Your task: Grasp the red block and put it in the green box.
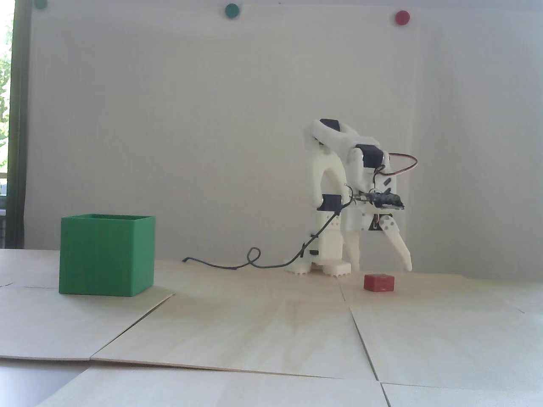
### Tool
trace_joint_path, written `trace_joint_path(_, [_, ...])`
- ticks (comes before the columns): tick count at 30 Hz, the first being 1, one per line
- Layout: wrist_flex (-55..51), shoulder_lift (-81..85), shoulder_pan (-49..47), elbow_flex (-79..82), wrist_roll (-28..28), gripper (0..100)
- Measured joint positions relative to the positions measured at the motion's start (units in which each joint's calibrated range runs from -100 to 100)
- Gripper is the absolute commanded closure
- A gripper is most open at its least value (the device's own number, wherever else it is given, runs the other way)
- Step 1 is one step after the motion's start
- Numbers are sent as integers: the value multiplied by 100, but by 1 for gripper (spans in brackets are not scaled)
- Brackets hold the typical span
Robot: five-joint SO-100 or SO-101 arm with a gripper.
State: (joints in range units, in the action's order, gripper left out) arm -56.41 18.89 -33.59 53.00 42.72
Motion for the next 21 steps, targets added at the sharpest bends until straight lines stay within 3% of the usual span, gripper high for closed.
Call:
trace_joint_path(13, [740, -241, -31, 573, 0, 64])
trace_joint_path(21, [740, -656, -23, 483, 21, 96])
